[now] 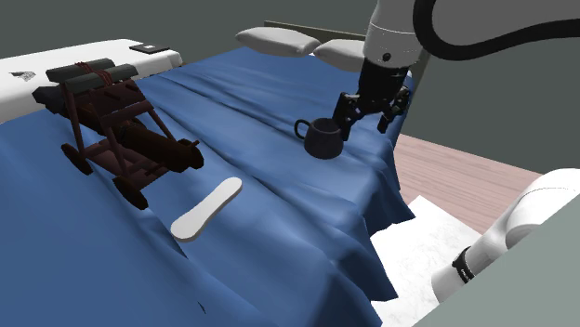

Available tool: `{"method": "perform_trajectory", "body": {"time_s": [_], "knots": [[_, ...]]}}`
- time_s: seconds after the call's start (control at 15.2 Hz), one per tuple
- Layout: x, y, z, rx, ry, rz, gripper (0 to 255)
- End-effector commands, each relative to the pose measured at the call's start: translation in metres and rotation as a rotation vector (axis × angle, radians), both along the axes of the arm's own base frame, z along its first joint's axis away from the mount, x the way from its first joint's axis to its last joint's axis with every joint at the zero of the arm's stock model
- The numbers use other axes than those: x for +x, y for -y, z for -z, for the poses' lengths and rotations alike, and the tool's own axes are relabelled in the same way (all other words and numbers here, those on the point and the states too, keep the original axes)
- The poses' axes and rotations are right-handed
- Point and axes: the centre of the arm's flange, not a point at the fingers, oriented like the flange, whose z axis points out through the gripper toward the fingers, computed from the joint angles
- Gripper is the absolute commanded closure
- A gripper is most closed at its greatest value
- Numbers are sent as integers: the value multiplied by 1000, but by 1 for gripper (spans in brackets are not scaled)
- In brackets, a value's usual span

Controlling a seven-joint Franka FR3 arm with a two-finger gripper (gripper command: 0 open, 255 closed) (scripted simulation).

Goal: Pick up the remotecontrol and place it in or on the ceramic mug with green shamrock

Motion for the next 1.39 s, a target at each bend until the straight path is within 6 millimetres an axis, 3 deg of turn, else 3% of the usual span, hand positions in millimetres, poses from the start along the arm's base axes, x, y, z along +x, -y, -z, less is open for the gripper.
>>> {"method": "perform_trajectory", "body": {"time_s": [0.0, 0.66, 1.32], "knots": [[4, -25, 14, 9, -3, 55, 0], [50, -134, 67, 45, -17, 308, 0], [122, -230, 118, 81, -32, 562, 0]]}}
